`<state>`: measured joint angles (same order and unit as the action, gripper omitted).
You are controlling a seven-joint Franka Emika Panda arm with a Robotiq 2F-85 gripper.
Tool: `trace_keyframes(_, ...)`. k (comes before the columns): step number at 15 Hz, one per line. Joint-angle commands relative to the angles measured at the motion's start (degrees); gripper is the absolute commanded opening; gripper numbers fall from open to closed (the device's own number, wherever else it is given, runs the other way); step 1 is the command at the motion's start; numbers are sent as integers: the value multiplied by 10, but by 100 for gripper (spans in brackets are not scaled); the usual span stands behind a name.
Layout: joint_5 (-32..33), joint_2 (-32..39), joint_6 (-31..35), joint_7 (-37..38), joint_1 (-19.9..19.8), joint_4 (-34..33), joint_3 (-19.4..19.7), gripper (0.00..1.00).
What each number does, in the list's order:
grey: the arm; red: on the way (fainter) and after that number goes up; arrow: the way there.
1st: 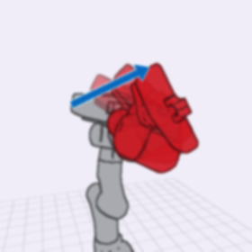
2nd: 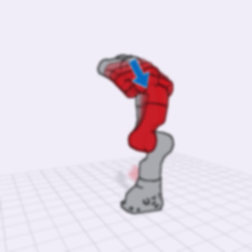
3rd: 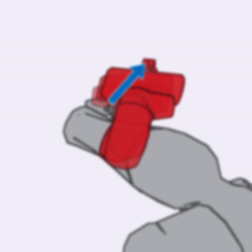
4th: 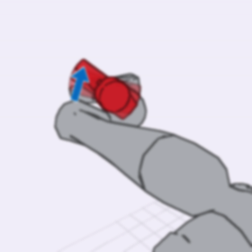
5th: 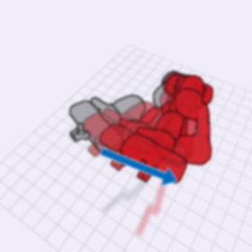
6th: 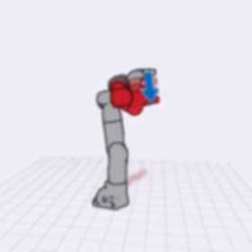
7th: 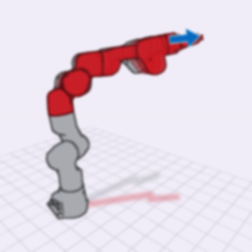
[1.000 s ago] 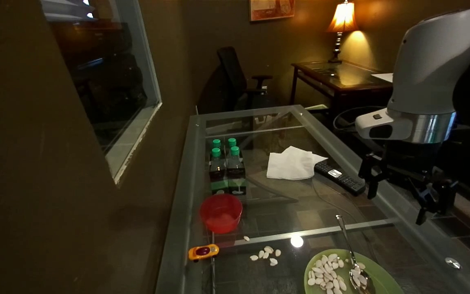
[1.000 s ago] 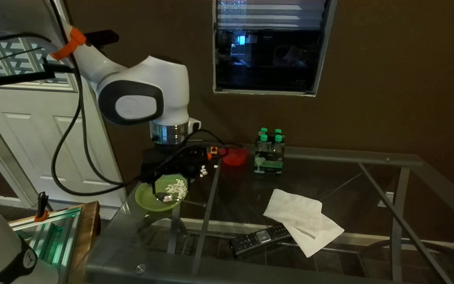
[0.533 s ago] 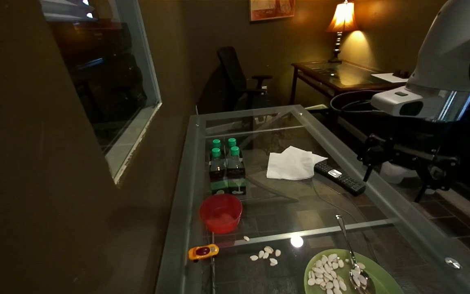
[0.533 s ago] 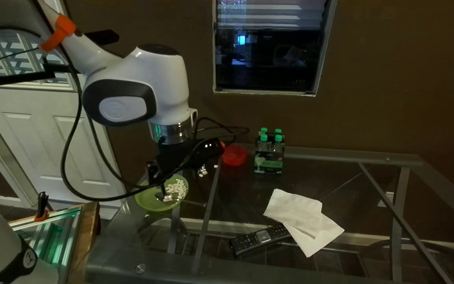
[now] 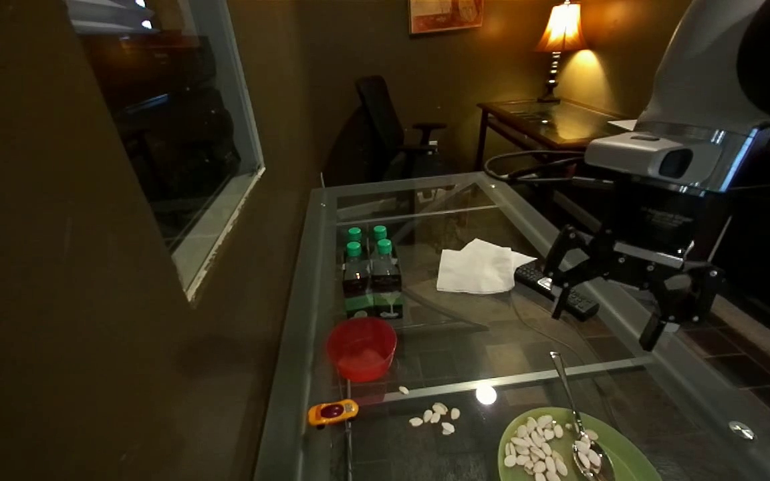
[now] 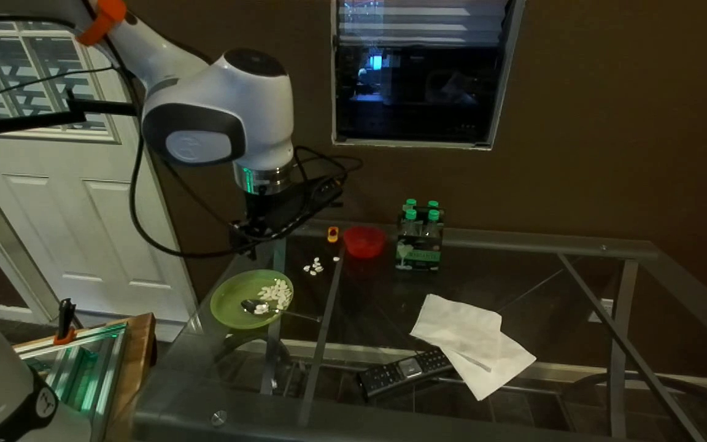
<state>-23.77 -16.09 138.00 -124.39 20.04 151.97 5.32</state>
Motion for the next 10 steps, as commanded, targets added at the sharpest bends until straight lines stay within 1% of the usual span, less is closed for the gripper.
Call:
trace_keyframes(1, -94, 81, -10, -150, 54, -41, 37, 100)
trace_keyframes(3, -133, 117, -39, -225, 68, -61, 52, 100)
trace_keyframes(4, -148, 141, -65, -261, 62, -74, 56, 100)
trace_keyframes(5, -156, 159, -107, -282, 3, -90, 7, 100)
trace_keyframes(6, -128, 175, -150, -249, -18, -103, -3, 100)
trace_keyframes(7, -126, 129, -93, -229, -26, -62, -30, 100)
trace_keyframes(8, -125, 146, -117, -232, -42, -74, -36, 100)
trace_keyframes(10, -123, 167, -133, -237, -56, -90, -41, 100)
